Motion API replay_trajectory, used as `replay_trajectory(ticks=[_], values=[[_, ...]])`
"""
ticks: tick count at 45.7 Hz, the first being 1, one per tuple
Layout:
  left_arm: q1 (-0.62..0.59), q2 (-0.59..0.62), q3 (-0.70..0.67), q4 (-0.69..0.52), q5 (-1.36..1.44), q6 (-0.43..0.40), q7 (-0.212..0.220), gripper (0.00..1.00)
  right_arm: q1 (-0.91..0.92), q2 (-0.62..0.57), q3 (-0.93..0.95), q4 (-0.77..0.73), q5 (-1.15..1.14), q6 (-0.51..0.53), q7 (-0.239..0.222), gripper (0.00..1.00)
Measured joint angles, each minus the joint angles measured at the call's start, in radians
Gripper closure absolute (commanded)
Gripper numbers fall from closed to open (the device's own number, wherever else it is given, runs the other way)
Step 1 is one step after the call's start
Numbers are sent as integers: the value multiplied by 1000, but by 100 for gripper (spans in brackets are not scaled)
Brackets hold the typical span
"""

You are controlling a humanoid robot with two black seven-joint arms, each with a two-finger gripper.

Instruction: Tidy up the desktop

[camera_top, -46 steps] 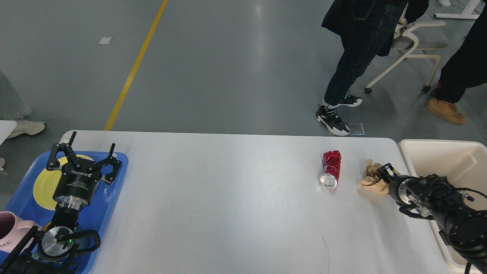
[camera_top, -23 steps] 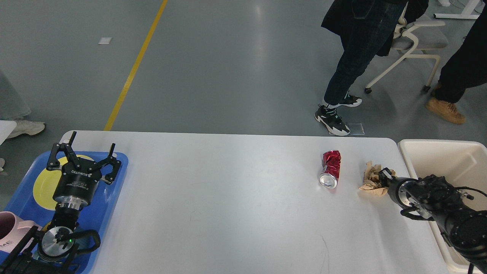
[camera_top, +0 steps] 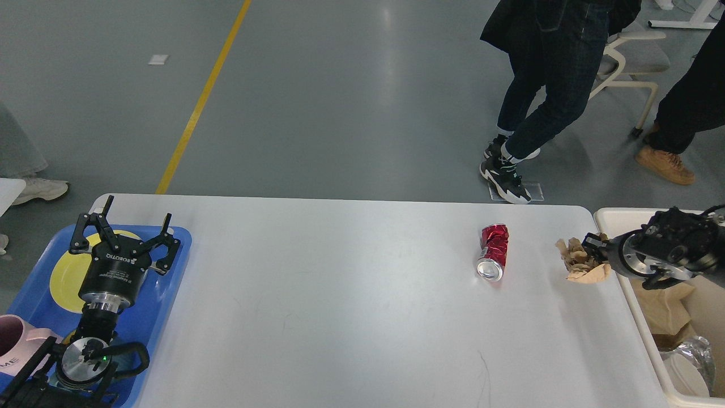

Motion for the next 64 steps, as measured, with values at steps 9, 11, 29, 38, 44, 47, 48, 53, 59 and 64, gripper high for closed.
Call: replay_trajectory(ticks=[9, 11, 29, 38, 44, 47, 48, 53, 59, 64], values=[[0, 0, 0, 0, 0, 0, 0, 4, 453, -49, -374, 414, -26, 97, -16, 100], [0, 0, 0, 0, 0, 0, 0, 4, 546, -51, -429, 499, -25, 116, -16, 100], [0, 0, 0, 0, 0, 0, 0, 4, 1049, -80, -821, 965, -18, 183, 45, 100], [0, 0, 0, 0, 0, 0, -1, 4, 1046, -127, -971, 908, -30, 179, 217, 100], [1, 1, 0, 0, 0, 0, -1, 4, 925, -232, -977, 749, -48, 169, 253, 100], [1, 1, 0, 0, 0, 0, -1, 4, 831, -299, -930, 638, -60, 167, 255, 100], [1, 0, 0, 0, 0, 0, -1, 4, 798, -314, -912, 607, -63, 167, 255, 100], [1, 0, 0, 0, 0, 0, -1, 4, 583, -354, -780, 438, -75, 167, 255, 100], [1, 0, 0, 0, 0, 0, -1, 3, 275, -351, -559, 227, -77, 164, 253, 100], [1, 0, 0, 0, 0, 0, -1, 4, 13, -321, -357, 47, -76, 145, 251, 100]])
